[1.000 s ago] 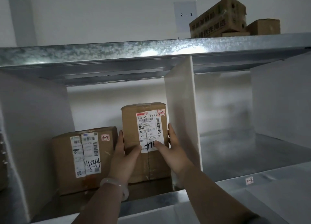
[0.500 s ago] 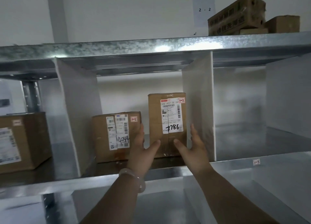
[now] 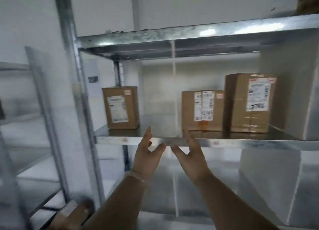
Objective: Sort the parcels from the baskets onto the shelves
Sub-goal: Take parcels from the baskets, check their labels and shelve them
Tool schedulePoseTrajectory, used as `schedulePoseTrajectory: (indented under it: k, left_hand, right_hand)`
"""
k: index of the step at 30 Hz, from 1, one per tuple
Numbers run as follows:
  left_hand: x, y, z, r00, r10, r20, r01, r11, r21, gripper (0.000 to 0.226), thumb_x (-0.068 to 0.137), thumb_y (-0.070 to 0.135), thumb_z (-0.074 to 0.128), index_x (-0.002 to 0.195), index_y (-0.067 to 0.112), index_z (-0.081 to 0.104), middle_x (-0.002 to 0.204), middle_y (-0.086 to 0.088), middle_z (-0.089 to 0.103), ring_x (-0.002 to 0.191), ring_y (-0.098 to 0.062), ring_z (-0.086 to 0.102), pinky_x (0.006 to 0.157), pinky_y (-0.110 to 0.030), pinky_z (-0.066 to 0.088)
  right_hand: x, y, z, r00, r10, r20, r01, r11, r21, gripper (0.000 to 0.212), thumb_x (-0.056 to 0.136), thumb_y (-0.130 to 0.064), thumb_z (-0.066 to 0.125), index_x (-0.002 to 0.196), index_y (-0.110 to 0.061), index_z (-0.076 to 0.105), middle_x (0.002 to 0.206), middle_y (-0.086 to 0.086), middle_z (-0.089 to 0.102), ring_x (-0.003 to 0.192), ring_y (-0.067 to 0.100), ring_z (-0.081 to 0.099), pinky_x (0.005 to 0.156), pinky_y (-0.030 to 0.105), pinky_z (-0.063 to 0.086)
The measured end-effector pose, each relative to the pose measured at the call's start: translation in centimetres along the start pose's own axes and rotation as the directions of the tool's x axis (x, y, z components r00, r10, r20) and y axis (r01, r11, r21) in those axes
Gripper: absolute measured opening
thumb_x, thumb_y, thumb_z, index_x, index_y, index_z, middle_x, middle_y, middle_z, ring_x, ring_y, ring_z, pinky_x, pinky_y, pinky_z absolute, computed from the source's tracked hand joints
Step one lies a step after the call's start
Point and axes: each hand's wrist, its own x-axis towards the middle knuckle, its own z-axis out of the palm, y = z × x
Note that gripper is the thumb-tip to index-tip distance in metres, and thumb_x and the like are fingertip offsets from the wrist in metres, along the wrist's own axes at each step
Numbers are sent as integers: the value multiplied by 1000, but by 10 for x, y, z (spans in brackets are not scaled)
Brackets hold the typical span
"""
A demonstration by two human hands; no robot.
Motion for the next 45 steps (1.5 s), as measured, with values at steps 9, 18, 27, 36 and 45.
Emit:
schedulePoseTrajectory:
  k: [9,18,27,36,45]
  left_hand:
    - [-48,-79,-217,965,-154,-214,174,982,79,71,92,28,65,152,36,28,152,4,39,137,-14,39,109,-33,35]
    - [-60,-174,-354,903,-309,-299,369,915,166,71,94,33,62,153,36,24,150,6,39,138,-17,39,114,-40,35]
    - [24,-271,-418,865,-411,-287,486,830,274,67,95,34,58,153,32,24,145,2,48,114,-7,50,92,-22,39]
    - [114,-381,-470,843,-504,-187,537,802,260,68,94,40,58,151,39,22,139,14,49,129,-12,48,99,-23,39]
    - [210,-483,-533,819,-567,87,546,817,187,69,96,28,58,154,34,20,153,2,36,134,-12,39,109,-34,36]
  right_hand:
    - [-85,-35,216,914,17,406,-40,998,47,73,88,-48,62,150,-41,25,154,-17,30,141,7,31,114,36,31]
    - [-133,-13,374,773,108,625,-172,984,43,72,85,-61,56,147,-48,22,153,-18,32,139,8,34,113,42,33]
    - [-78,54,497,709,229,667,-262,964,-53,67,92,-54,53,150,-38,23,154,-7,34,140,15,35,115,44,31]
    - [-36,106,601,627,389,675,-392,906,-158,91,71,-77,48,150,-39,22,156,-5,31,141,19,33,116,48,29]
    - [-4,172,683,688,605,401,-581,790,-196,65,94,-45,57,150,-37,26,154,-6,34,136,12,37,109,30,31]
